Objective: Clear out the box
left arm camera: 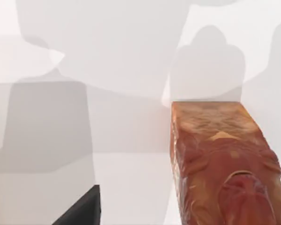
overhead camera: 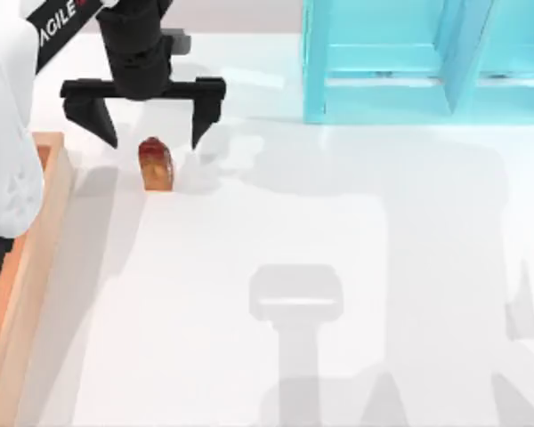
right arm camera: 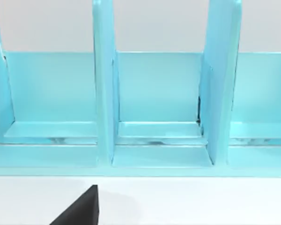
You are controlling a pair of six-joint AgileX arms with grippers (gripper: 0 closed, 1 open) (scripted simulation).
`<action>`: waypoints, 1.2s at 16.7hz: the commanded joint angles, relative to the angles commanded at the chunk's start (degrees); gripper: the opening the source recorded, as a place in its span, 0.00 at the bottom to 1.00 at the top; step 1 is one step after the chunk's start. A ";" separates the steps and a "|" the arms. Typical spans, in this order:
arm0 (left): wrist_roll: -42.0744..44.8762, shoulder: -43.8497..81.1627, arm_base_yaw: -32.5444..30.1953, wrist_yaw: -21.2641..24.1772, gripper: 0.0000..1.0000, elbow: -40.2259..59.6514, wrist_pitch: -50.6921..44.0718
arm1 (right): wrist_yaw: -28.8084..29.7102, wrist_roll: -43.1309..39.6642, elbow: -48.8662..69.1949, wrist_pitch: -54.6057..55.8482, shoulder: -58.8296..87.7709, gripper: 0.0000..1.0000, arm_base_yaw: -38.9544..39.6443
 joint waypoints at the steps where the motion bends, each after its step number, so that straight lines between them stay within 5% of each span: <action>1: -0.01 0.17 -0.01 0.00 1.00 2.13 -1.82 | 0.00 0.00 0.00 0.00 0.00 1.00 0.00; 11: 0.62 -0.33 0.63 0.05 1.00 8.04 -7.42 | 0.00 0.00 0.00 0.00 0.00 1.00 0.00; 20: 16.21 -22.50 17.02 -0.73 1.00 -20.65 0.78 | 0.00 0.00 0.00 0.00 0.00 1.00 0.00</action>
